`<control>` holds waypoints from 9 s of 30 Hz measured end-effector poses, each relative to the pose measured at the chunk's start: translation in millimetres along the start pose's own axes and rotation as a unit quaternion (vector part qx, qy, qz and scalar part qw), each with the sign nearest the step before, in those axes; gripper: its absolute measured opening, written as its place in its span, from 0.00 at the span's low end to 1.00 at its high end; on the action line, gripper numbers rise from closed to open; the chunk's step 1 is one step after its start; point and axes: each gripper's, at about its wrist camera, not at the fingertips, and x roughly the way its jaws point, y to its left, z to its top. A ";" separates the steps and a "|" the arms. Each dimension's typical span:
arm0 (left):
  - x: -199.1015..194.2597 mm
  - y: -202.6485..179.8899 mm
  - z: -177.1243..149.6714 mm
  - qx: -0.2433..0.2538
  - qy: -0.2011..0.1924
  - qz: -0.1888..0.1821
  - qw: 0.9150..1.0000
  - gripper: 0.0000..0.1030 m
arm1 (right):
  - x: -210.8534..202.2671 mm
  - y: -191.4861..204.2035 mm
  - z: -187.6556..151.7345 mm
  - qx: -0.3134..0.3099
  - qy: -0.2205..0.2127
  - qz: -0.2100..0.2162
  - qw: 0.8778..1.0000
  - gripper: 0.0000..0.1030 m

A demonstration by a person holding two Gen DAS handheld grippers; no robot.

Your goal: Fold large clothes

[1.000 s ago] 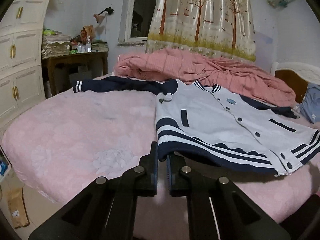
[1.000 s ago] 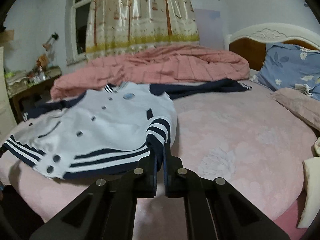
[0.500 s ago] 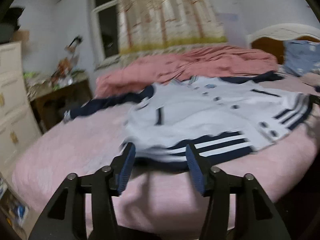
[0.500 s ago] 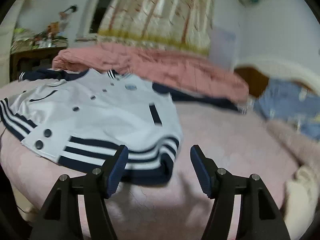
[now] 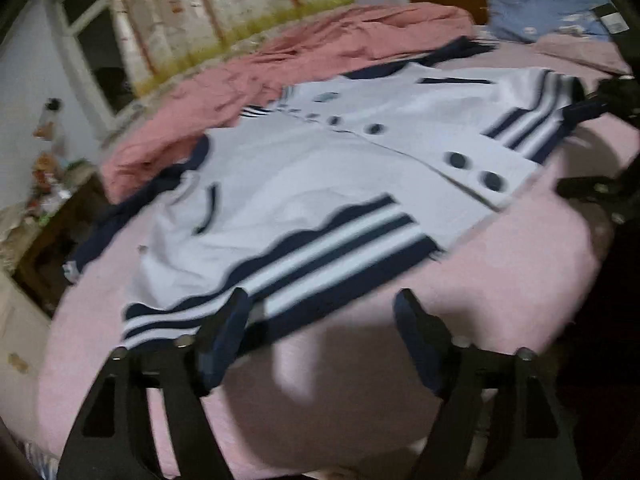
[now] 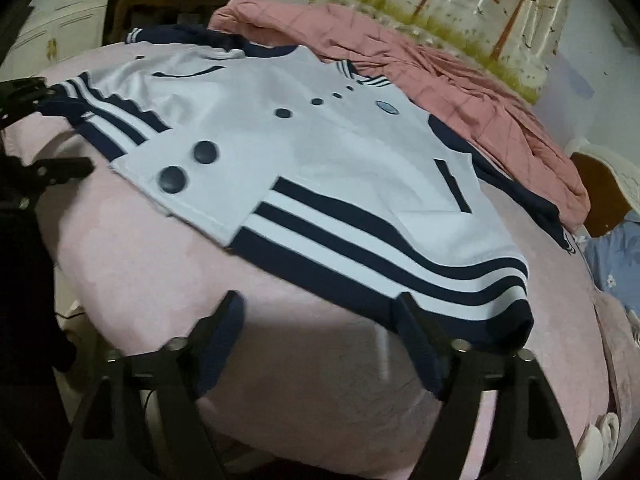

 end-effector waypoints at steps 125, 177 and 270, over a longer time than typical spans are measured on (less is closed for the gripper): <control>200.4 226.1 54.1 -0.264 0.085 0.006 0.961 0.33 | 200.9 -246.2 113.0 0.296 0.004 0.024 0.955 0.12; 57.4 179.7 -39.7 -0.446 0.014 -0.027 0.895 0.06 | 49.4 -192.1 -5.1 0.424 -0.074 0.052 0.901 0.08; 177.3 67.8 251.5 -0.293 -0.142 0.018 0.945 1.00 | 74.6 -442.9 156.7 0.344 -0.253 -0.107 0.898 0.09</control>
